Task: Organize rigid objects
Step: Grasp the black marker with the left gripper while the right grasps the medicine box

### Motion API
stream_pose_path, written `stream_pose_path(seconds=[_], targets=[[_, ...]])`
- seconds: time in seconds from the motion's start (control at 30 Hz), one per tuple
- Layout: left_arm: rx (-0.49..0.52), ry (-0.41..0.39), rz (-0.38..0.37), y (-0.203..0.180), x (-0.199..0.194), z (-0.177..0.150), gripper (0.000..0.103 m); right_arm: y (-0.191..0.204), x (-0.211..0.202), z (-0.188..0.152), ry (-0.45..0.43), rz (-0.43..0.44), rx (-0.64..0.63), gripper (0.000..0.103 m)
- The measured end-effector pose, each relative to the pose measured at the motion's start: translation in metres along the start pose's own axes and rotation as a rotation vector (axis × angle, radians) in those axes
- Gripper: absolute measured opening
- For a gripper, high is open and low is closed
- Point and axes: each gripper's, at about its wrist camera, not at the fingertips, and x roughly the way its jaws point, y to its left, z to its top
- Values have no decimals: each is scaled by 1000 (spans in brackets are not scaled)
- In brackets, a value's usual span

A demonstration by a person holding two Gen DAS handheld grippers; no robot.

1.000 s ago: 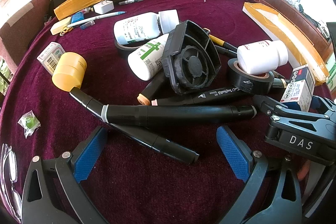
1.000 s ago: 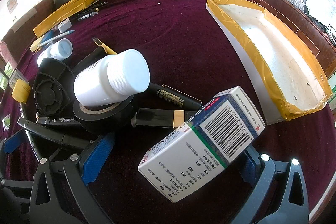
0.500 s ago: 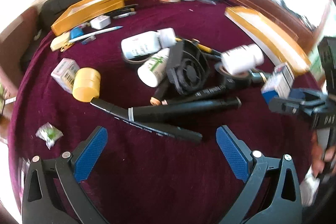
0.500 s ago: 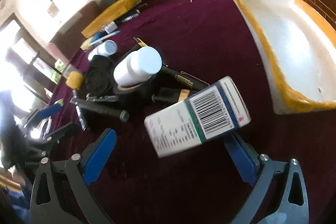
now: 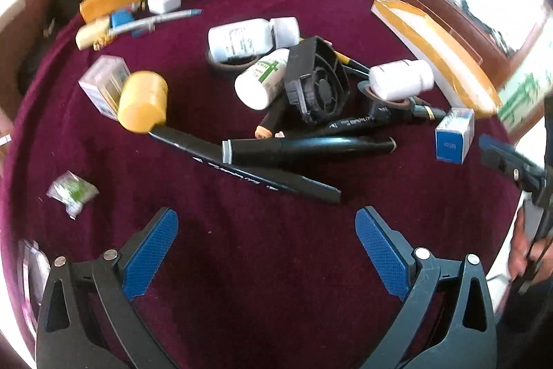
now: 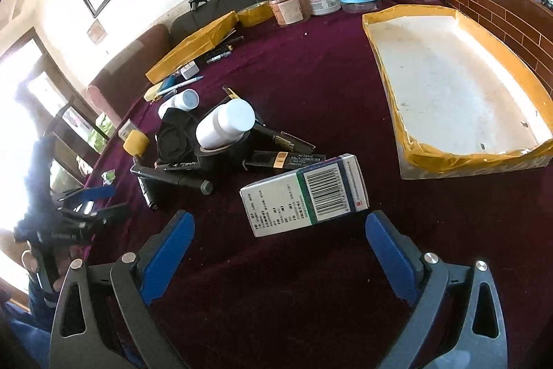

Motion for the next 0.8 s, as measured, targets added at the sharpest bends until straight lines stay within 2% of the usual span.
stream_pose_path(seconds=[0.03,0.1,0.13,0.2,0.23,0.3,0.33,0.37,0.43,0.6,0.8], targets=[[-29,2,-9,1,2,2,101,-1,0,-1,-1,2,1,98],[-102,7,5,4,7,8,89,-2,2,-3,-1,9,5,98],[-124,17,9,5,10,11,78,-1,3,-4,2,17,4,98],[-162,56,18,7,21,17,75,-1,2,-5,1,20,-5,98],[-180,58,16,8,23,20,69,-2,1,-5,-3,18,-7,98],[-192,59,60,6,26,25,60,-4,-2,-5,-12,21,-4,98],[-191,53,84,4,27,27,47,-6,-4,-4,-14,19,2,98],[-192,44,102,4,27,27,27,-7,-5,-4,-14,17,6,98],[-188,18,161,5,27,27,13,-9,-7,-4,-10,17,14,98],[-128,20,132,20,16,12,12,-19,-6,-3,26,28,101,98],[19,1,91,1,7,-8,12,-22,15,3,91,87,223,98]])
